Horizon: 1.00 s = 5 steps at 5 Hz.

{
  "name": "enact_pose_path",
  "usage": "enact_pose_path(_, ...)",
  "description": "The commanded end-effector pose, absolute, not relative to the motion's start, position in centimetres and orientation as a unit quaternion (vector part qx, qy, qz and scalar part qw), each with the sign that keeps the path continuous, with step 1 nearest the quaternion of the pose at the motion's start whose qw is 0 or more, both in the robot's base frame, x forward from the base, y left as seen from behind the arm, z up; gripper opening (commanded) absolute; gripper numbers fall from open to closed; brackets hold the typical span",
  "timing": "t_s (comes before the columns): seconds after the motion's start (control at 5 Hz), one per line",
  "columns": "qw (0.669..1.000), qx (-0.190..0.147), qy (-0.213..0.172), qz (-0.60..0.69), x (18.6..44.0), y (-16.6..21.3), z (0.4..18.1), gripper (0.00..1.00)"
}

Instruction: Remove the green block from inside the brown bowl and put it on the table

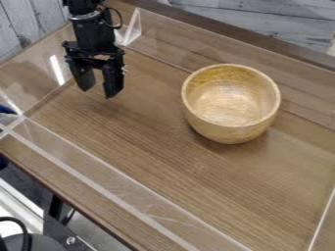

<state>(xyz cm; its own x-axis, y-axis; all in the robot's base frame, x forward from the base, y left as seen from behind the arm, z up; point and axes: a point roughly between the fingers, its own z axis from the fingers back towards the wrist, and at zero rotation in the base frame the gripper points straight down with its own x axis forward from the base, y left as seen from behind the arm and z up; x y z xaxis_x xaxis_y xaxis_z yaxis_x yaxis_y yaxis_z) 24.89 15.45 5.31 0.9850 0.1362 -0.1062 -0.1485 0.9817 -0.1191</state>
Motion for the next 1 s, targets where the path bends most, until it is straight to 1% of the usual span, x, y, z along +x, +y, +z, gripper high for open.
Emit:
enact_pose_path(0.0,0.997,-0.038,0.010,0.072,26.0,16.4,7.6,1.00)
enact_pose_path(0.2,0.997,-0.036,0.010,0.072,26.1,16.5,7.5,1.00)
enact_pose_path(0.6,0.997,-0.039,0.002,0.069,26.2,16.5,8.5,1.00)
enact_pose_path(0.8,0.997,-0.038,0.000,0.069,26.4,16.5,8.6,1.00)
